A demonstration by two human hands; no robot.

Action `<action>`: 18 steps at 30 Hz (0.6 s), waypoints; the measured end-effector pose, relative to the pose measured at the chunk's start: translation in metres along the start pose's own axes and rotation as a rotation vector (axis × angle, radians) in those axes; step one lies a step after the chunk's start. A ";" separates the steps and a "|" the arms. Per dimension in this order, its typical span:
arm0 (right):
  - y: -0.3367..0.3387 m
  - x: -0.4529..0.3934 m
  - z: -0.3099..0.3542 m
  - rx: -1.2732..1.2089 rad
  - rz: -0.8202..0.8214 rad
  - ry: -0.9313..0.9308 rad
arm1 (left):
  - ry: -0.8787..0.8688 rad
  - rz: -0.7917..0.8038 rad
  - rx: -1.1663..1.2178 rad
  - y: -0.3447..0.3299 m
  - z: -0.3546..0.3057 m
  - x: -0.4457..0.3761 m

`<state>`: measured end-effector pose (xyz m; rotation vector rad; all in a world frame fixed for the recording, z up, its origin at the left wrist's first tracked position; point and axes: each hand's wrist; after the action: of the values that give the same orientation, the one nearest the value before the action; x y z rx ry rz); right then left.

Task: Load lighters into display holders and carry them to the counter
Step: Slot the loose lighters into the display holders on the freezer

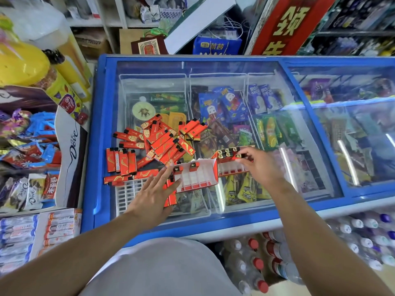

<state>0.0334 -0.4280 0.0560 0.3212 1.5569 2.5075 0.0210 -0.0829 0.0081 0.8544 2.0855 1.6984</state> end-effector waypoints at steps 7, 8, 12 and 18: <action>-0.009 -0.004 -0.006 -0.004 -0.077 0.040 | 0.019 -0.006 0.013 -0.002 0.000 0.003; -0.010 -0.004 -0.005 -0.006 -0.088 0.045 | 0.020 -0.014 0.017 -0.003 0.001 0.004; -0.010 -0.001 0.002 0.016 -0.155 0.051 | 0.052 -0.012 -0.008 -0.010 0.011 0.016; -0.005 -0.014 0.058 -0.021 -0.288 0.177 | 0.198 0.039 -0.070 -0.026 0.036 0.044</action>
<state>0.0628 -0.3791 0.0752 -0.1243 1.5119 2.3760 0.0020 -0.0310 -0.0202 0.7380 2.1312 1.9346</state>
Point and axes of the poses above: each hand's wrist, its own x-axis away from the middle knuckle, its own y-axis out of the back of the hand, z = x × y, and after that the axes turned 9 degrees about -z, right-handed
